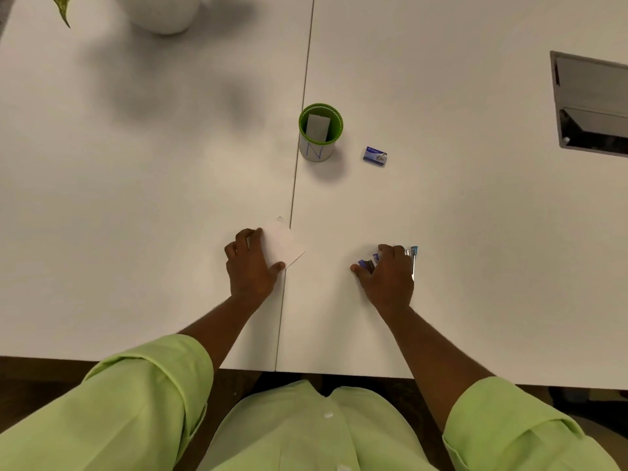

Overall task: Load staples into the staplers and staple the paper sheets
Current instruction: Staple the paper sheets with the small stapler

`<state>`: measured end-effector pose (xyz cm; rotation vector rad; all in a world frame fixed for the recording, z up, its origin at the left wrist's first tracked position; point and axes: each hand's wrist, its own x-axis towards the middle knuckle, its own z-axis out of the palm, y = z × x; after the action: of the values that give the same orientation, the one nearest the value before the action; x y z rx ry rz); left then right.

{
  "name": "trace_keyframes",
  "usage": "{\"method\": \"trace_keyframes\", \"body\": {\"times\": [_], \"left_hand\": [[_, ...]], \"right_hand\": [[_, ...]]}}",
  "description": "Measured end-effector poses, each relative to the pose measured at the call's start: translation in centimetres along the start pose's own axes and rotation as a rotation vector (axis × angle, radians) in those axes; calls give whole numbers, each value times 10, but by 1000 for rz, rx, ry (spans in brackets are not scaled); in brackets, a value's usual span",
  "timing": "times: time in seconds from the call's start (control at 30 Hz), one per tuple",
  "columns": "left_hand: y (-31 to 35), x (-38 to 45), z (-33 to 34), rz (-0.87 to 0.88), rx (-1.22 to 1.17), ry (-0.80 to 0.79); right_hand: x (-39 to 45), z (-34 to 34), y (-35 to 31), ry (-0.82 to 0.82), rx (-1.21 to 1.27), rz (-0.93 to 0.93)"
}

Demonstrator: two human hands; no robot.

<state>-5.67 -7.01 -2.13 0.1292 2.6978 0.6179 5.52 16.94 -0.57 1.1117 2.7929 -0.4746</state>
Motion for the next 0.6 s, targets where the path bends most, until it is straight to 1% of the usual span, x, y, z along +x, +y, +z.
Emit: {"method": "trace_keyframes", "body": {"times": [0.1,0.2,0.27,0.43,0.5,0.6], "left_hand": [[2,5,-3,10,7,-41],[7,10,-7,2,3,-66],[8,10,-9,16,-26,-68],[9,9,-9,137,-190,-100],[13,7,-7,159,-279,-117],[25,1,-3,182,-415,-128]], "right_hand": [[-6,-1,-15,105,-65,-72],[-12,1,-36,107,-25,-149],[-15,5,-49,63,64,-194],[-18,18,-63,-111,415,-248],[-15,23,-64,-189,452,-238],[-10,25,-58,-287,507,-166]]}}
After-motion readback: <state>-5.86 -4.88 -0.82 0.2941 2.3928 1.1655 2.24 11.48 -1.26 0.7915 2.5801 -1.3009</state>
